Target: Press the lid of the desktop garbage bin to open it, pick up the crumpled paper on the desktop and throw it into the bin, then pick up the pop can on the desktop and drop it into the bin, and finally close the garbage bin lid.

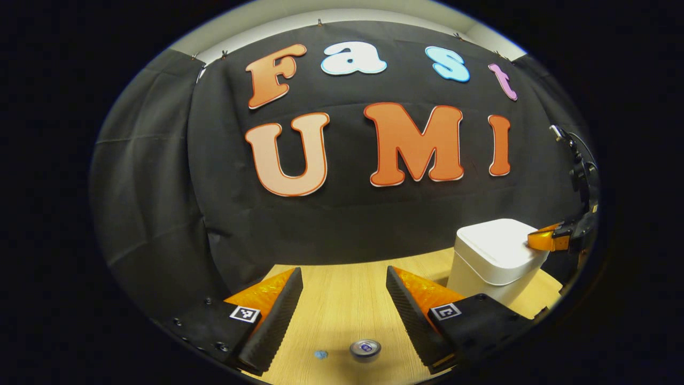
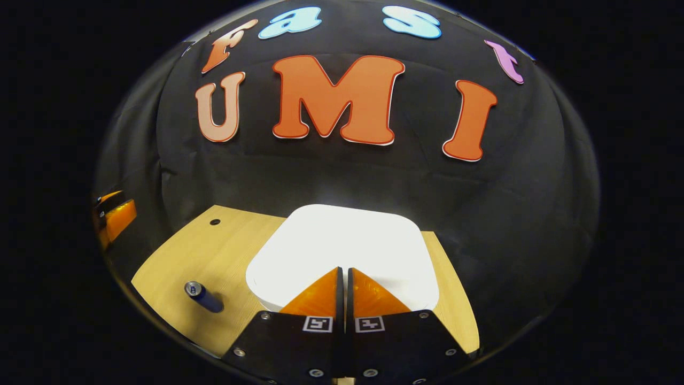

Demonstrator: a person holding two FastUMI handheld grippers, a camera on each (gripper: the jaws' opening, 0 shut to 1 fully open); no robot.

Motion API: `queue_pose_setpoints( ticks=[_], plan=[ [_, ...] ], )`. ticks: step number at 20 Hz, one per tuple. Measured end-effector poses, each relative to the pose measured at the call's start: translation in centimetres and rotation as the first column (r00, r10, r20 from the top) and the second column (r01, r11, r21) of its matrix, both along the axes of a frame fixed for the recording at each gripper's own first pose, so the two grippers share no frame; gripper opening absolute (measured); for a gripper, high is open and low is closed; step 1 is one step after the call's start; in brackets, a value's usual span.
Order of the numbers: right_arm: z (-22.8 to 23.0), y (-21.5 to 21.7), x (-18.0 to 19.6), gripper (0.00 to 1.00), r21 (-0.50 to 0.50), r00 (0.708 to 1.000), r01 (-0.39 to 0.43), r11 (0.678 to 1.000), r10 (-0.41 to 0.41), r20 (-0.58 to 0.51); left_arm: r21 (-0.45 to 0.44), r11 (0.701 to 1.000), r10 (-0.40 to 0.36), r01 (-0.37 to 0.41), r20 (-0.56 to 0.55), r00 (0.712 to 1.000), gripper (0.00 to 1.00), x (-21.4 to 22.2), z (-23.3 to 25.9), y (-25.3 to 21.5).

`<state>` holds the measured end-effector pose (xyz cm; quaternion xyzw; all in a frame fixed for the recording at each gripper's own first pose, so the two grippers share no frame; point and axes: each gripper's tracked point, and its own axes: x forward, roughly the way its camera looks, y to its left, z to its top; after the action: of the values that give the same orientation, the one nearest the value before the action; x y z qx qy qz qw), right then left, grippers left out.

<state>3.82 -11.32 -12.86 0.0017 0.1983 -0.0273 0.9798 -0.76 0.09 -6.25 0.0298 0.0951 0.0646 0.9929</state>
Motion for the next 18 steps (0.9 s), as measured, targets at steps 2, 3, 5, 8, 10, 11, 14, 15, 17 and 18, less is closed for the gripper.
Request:
queue_pose_setpoints(
  ticks=[2, 3, 5, 8, 10, 11, 14, 15, 17, 18],
  plan=[
    [-0.2, 0.1, 0.0, 0.01, 0.028, 1.0, 0.009, 1.0, -0.008, -0.012, 0.0, 1.0, 0.004, -0.004, -0.019, 1.0, 0.96, 0.0, -0.5, 0.1],
    [-0.5, 0.0, -0.1, 0.01, 0.031, 1.0, 0.002, 1.0, -0.002, -0.025, 0.002, 1.0, 0.008, -0.008, -0.022, 1.0, 1.0, -0.1, -0.6, 0.2],
    [-0.8, 0.2, -0.5, 0.01, 0.039, 0.998, -0.014, 0.999, 0.017, -0.058, -0.004, 1.0, 0.012, -0.012, -0.031, 0.999, 0.96, -0.1, -0.9, 0.1],
    [-0.6, 0.0, -0.5, 0.01, 0.057, 0.999, -0.021, 0.998, 0.023, -0.047, -0.018, 1.0, 0.012, -0.012, -0.04, 0.999, 1.0, -0.1, -1.4, -0.1],
    [-0.3, 0.0, -0.4, 0.01, 0.033, 0.999, -0.029, 0.999, 0.03, -0.032, -0.023, 1.0, 0.007, -0.008, -0.046, 0.999, 1.0, -0.1, -1.5, -0.5],
    [-0.2, 0.1, -0.5, 0.01, 0.022, 0.999, -0.034, 0.999, 0.034, -0.026, -0.021, 1.0, 0.003, -0.004, -0.048, 0.999, 1.0, -0.1, -1.6, -0.7],
    [0.2, 0.1, -0.5, 0.01, 0.041, 0.998, -0.051, 0.998, 0.052, -0.03, -0.014, 1.0, 0.002, -0.003, -0.041, 0.999, 1.0, 0.1, -1.5, -1.1],
    [0.2, 0.0, -0.5, 0.01, 0.051, 0.998, -0.055, 0.997, 0.057, -0.032, -0.02, 1.0, 0.001, -0.002, -0.042, 0.999, 1.0, 0.1, -1.5, -1.4],
    [1.3, -0.4, -0.6, 0.01, 0.053, 0.999, -0.053, 0.997, 0.053, 0.006, -0.022, 1.0, 0.004, -0.005, -0.043, 0.999, 1.0, 0.4, -1.6, -1.7],
    [2.4, -0.7, -0.5, 0.01, 0.046, 0.997, -0.057, 0.997, 0.055, 0.046, -0.017, 1.0, 0.011, -0.012, -0.044, 0.999, 1.0, 0.3, -1.7, -1.7]
  ],
)
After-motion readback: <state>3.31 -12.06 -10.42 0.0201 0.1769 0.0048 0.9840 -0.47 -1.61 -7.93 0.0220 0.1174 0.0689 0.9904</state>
